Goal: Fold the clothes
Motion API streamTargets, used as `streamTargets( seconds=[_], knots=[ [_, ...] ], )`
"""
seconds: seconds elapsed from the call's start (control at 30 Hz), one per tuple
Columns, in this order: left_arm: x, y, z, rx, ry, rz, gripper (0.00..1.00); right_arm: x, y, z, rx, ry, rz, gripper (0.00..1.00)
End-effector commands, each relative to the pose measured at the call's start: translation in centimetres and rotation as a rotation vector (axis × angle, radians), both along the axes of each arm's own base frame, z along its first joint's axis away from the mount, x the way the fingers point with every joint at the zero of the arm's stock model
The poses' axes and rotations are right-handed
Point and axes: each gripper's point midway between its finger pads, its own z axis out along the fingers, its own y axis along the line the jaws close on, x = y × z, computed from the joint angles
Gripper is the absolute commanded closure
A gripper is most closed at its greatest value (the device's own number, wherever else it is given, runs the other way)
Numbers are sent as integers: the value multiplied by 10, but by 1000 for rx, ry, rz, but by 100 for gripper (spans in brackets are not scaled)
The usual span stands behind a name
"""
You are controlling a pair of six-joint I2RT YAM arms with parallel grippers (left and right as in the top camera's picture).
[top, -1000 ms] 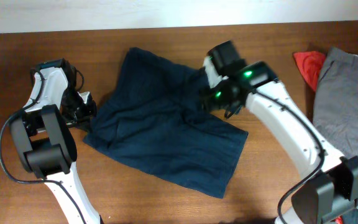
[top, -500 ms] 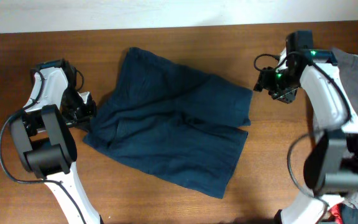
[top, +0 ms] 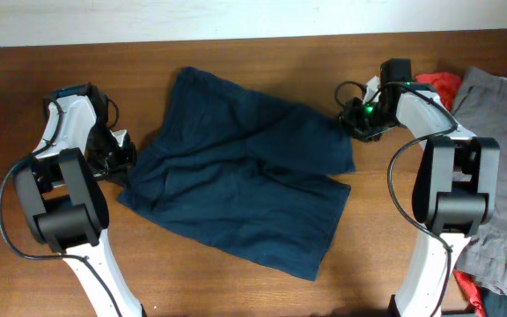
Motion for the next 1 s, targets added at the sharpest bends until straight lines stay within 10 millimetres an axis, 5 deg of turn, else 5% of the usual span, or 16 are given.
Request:
streamTargets(
  seconds=[0.0, 0.17, 0.2, 0.33, 0.43, 0.53, 0.7, 0.83, 0.97],
  knots=[
    [-2, 4, -4, 9, 14, 13, 99, 18, 41, 39, 201, -137, 98, 82],
    [-4, 3, -3, 8, 22, 13, 99, 53, 50, 131, 270, -471, 206, 96],
    [-4, 3, -3, 8, 21, 13, 100, 57, 52, 168, 237, -594, 267, 96],
    [-3, 4, -3, 9, 17, 13, 100, 55, 50, 200, 157, -690, 317, 96],
    [-3, 4, -3, 9, 17, 13, 100, 50, 41, 185, 72, -644, 313, 96],
    [-2, 4, -4, 9, 16, 12, 100, 41, 10, 142, -122, -457, 220, 95],
    [-2, 4, -4, 9, 14, 12, 99, 0, -36, 82, -362, -133, 151, 80],
    [-2, 4, -4, 9, 14, 12, 99, -33, -57, 67, -469, 31, 149, 67],
    [-2, 4, -4, 9, 14, 12, 100, -38, -61, 64, -481, 63, 128, 56]
  ],
)
